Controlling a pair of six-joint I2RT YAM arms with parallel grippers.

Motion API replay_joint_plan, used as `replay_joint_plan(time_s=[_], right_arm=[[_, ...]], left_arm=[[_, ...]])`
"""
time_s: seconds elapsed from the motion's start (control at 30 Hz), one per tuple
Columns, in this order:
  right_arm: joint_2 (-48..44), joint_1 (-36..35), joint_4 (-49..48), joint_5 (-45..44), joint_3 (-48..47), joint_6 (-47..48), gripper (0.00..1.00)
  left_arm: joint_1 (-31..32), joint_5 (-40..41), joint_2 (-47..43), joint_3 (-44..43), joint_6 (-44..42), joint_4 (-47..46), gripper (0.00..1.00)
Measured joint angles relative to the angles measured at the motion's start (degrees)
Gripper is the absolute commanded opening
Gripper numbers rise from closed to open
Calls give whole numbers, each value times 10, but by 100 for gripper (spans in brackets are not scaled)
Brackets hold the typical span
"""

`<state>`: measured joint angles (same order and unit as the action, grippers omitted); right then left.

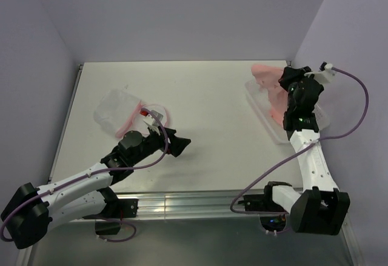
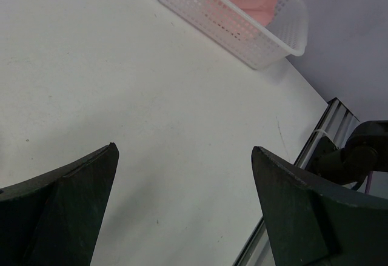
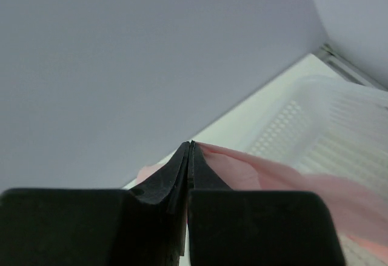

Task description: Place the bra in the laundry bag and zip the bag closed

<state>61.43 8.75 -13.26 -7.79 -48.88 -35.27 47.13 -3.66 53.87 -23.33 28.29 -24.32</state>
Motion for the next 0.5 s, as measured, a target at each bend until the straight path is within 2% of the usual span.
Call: replay_joint_plan(time_s=[0.27, 0.37, 0.5], right_arm=[[-8, -106, 31, 52, -96, 5, 0], [18, -144, 50, 91, -171, 6, 0], [86, -156, 53, 143, -293, -2, 0]], left_arm=[[0, 15, 1, -1, 3, 2, 98], [0, 22, 1, -2, 5, 4, 98], [0, 32, 1, -9, 14, 13, 98]])
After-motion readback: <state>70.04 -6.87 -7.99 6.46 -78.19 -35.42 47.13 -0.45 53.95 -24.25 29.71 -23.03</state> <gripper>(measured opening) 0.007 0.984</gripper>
